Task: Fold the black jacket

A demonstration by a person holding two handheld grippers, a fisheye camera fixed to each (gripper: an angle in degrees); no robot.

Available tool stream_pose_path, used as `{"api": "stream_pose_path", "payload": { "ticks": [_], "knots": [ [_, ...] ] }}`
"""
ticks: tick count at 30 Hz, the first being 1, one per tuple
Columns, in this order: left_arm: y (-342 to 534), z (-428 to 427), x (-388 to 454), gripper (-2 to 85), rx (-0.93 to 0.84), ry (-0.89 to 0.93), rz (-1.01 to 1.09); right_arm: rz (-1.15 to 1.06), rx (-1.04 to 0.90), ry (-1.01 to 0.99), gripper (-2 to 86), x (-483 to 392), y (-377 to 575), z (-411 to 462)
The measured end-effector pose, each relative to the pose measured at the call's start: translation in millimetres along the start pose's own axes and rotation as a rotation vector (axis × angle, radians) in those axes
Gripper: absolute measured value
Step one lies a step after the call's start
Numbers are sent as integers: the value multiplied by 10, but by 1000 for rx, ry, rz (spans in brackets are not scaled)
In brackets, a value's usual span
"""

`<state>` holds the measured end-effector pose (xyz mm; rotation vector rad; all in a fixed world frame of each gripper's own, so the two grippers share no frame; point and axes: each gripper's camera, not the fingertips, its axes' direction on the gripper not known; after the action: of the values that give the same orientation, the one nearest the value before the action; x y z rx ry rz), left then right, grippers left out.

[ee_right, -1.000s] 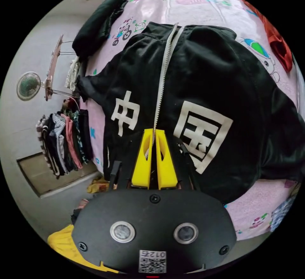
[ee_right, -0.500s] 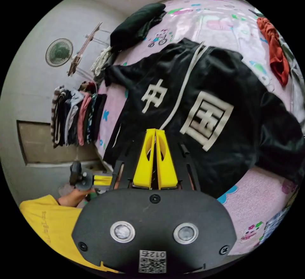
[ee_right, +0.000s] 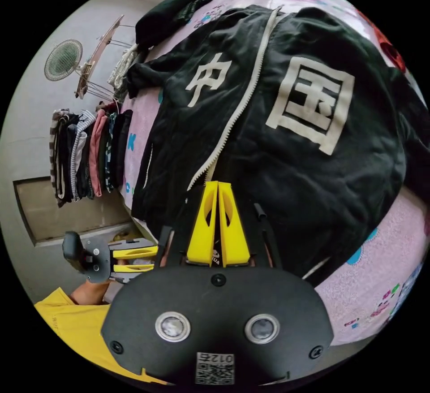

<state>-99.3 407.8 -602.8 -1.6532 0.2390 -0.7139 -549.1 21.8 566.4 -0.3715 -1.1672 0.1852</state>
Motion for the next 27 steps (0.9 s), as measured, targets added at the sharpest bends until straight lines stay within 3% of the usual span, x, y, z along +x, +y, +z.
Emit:
{"api": "stream_pose_path", "payload": {
  "ticks": [3,6,9,14,20,24,27],
  "knots": [
    [245,-162,-159,23,123,114,-55,-76,71,-11,2,94,368,-140],
    [468,-242,-354,18,206,97,-126,-132,27,24,2,237,853,-86],
    [443,-125,-516,11,173,81,-165,-128,-24,73,3,452,1391,66],
    [346,52,-589,4,122,-61,-188,-118,53,40,5,638,2154,256],
    [157,152,-631,3,100,-56,-122,-334,24,137,3,181,2140,939],
    [-153,-12,-795,3,145,-251,-85,-300,65,151,1,88,1899,1204],
    [-341,2,-1172,3,136,-239,-88,-260,150,179,1,-31,1602,1329]
  ]
}}
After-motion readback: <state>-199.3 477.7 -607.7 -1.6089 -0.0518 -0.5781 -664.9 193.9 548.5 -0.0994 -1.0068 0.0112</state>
